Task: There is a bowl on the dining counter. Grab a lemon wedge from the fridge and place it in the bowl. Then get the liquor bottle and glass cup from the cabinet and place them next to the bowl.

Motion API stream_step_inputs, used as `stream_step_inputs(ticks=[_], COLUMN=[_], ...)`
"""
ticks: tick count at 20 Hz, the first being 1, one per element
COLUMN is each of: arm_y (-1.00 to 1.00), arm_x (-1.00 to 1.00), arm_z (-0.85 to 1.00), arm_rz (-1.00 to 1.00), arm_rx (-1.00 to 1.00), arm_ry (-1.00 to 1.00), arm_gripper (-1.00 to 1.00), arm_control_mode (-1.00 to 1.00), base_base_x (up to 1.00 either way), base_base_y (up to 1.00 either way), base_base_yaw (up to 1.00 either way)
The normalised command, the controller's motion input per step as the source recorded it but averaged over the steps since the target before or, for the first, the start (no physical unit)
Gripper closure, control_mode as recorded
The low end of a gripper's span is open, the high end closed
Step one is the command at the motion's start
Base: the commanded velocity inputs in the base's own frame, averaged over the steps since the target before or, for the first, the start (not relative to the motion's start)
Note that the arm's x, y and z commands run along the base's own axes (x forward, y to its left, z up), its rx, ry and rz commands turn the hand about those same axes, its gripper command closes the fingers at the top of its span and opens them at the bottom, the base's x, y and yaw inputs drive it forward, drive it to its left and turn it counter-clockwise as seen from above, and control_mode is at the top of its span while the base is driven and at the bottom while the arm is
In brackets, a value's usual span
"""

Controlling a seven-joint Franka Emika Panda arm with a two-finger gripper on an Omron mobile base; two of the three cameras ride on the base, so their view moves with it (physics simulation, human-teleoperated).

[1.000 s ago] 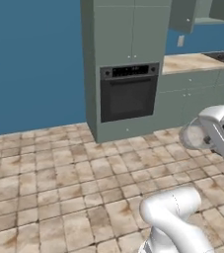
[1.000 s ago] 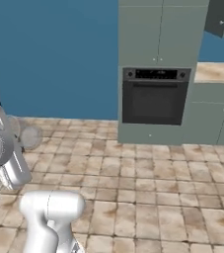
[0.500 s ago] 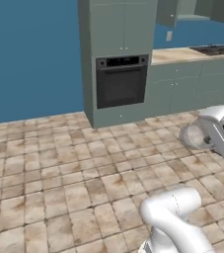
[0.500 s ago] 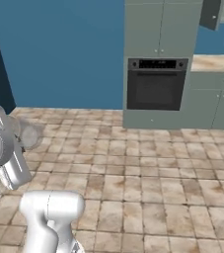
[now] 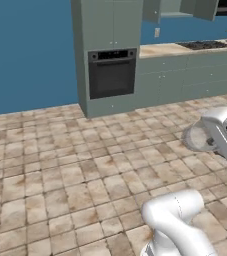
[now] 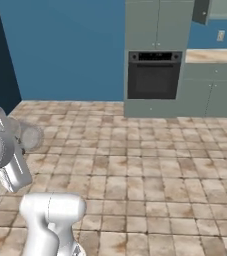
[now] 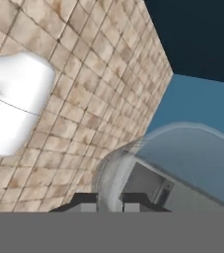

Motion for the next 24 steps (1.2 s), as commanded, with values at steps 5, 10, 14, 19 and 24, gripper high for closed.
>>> stream_step_inputs(ticks=[5,10,14,19,24], arm_y=[0.00,0.00,0.00,0.00,0.00], arm_x=[0.00,0.00,0.00,0.00,0.00], arm_z=[0.00,0.00,0.00,0.00,0.00], arm_rz=[0.00,0.00,0.00,0.00,0.00], arm_rx=[0.00,0.00,0.00,0.00,0.00], arm_ry=[0.00,0.00,0.00,0.00,0.00], arm_gripper=[1.00,1.00,1.00,1.00,1.00], arm_control_mode=[1.00,1.00,1.00,1.00,1.00], base_base_x=[-1.00,-1.00,-1.00,-1.00,-0.97], base_base_y=[0.05,-0.09,-0.65,-0.99,-1.00], base_base_yaw=[-0.07,-0.08,-0.05,-0.01,0.00])
